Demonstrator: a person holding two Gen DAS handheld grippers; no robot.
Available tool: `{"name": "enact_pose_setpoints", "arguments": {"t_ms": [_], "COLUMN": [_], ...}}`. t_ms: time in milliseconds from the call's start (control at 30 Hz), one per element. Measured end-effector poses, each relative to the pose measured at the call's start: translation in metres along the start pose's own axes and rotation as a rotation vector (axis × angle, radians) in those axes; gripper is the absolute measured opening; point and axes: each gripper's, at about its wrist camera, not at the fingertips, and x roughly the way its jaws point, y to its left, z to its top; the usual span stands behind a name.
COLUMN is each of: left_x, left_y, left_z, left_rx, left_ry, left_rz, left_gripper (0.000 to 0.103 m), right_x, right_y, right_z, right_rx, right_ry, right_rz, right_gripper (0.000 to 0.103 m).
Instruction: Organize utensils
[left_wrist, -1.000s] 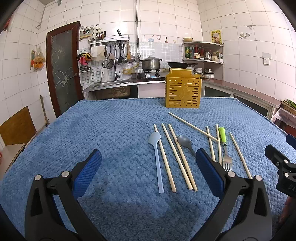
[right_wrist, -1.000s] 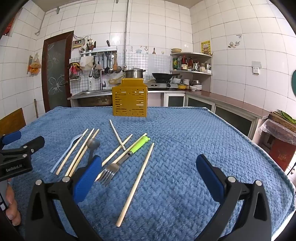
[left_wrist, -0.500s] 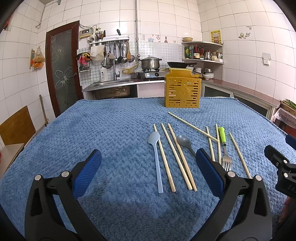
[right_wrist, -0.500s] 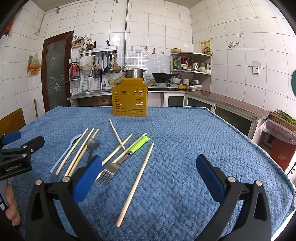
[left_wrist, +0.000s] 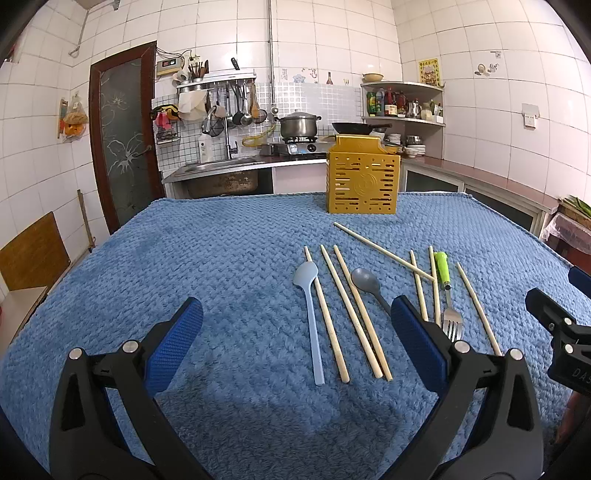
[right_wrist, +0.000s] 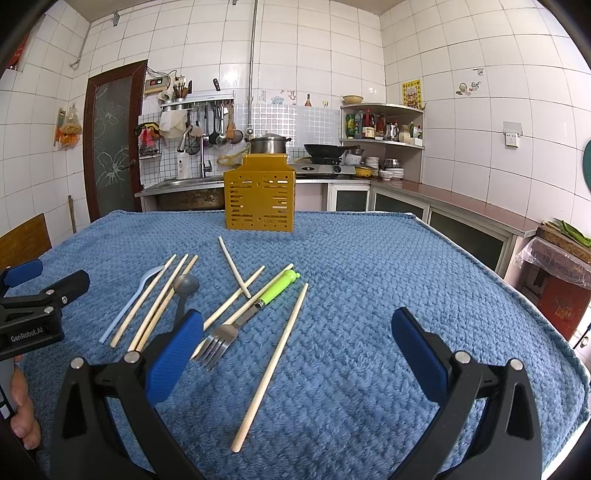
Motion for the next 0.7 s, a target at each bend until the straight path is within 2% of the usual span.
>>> {"name": "enact_pose_setpoints", "arguments": {"t_ms": [700], "left_x": [0.0014], "left_y": [-0.0008], "left_z": [0.0003], "left_rx": [-0.001], "left_ry": [0.001], "left_rz": [-0.001], "left_gripper": [0.098], "right_x": [0.0011], "right_y": [0.0001], "right_z": [-0.001], "right_rx": [0.006], "right_ry": [-0.007], "right_rz": [-0.01], "right_gripper": [0.099]}}
